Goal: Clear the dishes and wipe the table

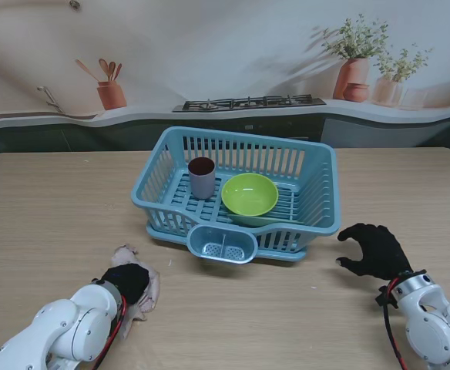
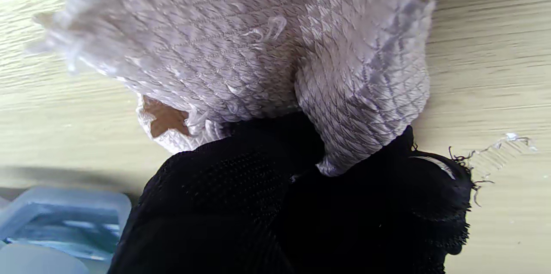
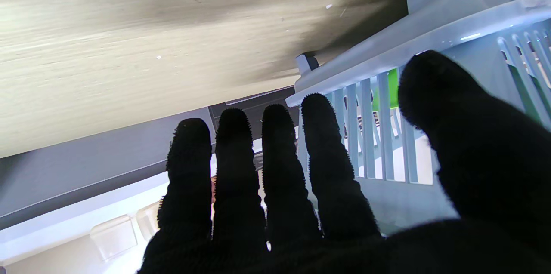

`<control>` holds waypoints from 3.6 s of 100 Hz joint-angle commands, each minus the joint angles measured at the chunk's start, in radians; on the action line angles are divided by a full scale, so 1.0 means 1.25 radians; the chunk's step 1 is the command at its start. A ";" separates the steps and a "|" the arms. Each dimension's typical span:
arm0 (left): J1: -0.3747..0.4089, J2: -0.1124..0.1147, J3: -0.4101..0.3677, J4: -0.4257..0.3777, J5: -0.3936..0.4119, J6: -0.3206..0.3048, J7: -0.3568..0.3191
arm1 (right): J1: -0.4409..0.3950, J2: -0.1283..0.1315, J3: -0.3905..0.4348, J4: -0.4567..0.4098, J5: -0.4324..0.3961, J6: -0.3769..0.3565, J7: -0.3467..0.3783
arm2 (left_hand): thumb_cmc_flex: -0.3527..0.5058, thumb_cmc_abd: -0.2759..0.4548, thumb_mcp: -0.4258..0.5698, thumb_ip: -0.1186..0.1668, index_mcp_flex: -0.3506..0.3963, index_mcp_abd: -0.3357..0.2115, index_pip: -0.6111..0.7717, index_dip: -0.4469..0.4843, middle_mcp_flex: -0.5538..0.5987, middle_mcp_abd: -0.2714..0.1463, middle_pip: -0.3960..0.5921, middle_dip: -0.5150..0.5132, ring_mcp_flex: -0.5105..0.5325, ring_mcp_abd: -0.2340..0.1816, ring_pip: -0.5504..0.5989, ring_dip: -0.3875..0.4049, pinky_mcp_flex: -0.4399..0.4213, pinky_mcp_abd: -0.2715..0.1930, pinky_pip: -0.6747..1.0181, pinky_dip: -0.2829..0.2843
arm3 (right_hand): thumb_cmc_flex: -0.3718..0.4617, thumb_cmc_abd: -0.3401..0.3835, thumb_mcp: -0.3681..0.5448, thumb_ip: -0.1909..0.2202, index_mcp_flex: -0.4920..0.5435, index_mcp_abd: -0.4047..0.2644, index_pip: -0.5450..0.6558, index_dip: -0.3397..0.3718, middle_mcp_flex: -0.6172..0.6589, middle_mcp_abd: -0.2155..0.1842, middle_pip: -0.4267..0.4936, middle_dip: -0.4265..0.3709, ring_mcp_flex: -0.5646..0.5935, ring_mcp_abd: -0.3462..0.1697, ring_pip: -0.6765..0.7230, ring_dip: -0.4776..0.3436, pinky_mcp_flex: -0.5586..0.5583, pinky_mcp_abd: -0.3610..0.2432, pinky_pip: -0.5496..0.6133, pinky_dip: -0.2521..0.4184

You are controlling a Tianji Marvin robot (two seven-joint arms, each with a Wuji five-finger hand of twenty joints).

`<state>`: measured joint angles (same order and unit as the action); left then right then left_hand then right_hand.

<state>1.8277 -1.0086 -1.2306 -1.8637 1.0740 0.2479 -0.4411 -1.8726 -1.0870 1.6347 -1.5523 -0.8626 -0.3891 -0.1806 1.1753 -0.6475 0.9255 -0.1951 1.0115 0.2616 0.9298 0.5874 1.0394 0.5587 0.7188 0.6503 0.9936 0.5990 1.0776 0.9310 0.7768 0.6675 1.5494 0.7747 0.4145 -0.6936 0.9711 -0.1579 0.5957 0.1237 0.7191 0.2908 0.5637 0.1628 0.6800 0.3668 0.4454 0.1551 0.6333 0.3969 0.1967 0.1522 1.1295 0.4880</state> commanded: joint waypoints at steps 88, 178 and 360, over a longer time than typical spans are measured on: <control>0.144 -0.032 -0.207 0.144 0.154 -0.045 0.337 | -0.002 0.000 -0.003 0.002 -0.013 0.005 0.002 | 0.014 -0.005 0.001 0.005 0.003 -0.026 -0.077 -0.049 0.013 -0.019 -0.050 -0.032 0.006 0.054 0.005 0.003 0.004 0.024 0.015 0.015 | 0.012 0.009 0.010 0.008 0.001 -0.002 -0.004 0.004 0.001 -0.001 0.002 -0.009 0.002 0.006 0.006 0.003 -0.010 0.008 0.001 0.009; -0.256 -0.018 -0.031 0.435 0.013 -0.112 0.334 | 0.014 -0.004 -0.011 0.022 -0.004 0.023 -0.021 | 0.011 -0.005 -0.001 0.008 -0.004 -0.034 -0.062 -0.047 0.011 -0.026 -0.045 -0.033 0.003 0.050 0.006 0.002 -0.003 0.024 0.017 0.021 | 0.012 0.008 0.009 0.008 0.001 0.000 -0.006 0.004 0.001 0.000 0.002 -0.009 0.002 0.006 0.006 0.003 -0.011 0.006 0.000 0.009; -0.324 -0.009 0.018 0.504 0.043 -0.157 0.369 | 0.011 -0.003 -0.006 0.033 -0.017 0.020 -0.034 | 0.003 -0.018 0.004 0.012 0.019 -0.063 -0.051 -0.032 0.038 -0.050 -0.055 -0.042 0.012 0.036 -0.009 -0.009 -0.005 0.024 -0.002 0.023 | 0.011 0.014 0.005 0.009 0.001 -0.002 -0.005 0.004 0.001 0.000 0.002 -0.009 0.001 0.007 0.006 0.003 -0.012 0.007 0.000 0.010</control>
<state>1.4292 -1.0066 -1.2163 -1.2374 1.1398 0.0467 0.0433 -1.8560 -1.0904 1.6247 -1.5100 -0.8788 -0.3598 -0.2331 1.1488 -0.6560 0.9269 -0.1952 1.0230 0.2174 0.9455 0.5995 1.0466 0.4932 0.6476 0.6117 0.9895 0.5880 1.0704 0.9309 0.7711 0.6675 1.5487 0.7879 0.4145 -0.6936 0.9711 -0.1578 0.5957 0.1235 0.7192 0.2908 0.5639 0.1628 0.6800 0.3668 0.4454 0.1551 0.6332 0.3969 0.1963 0.1522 1.1295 0.4933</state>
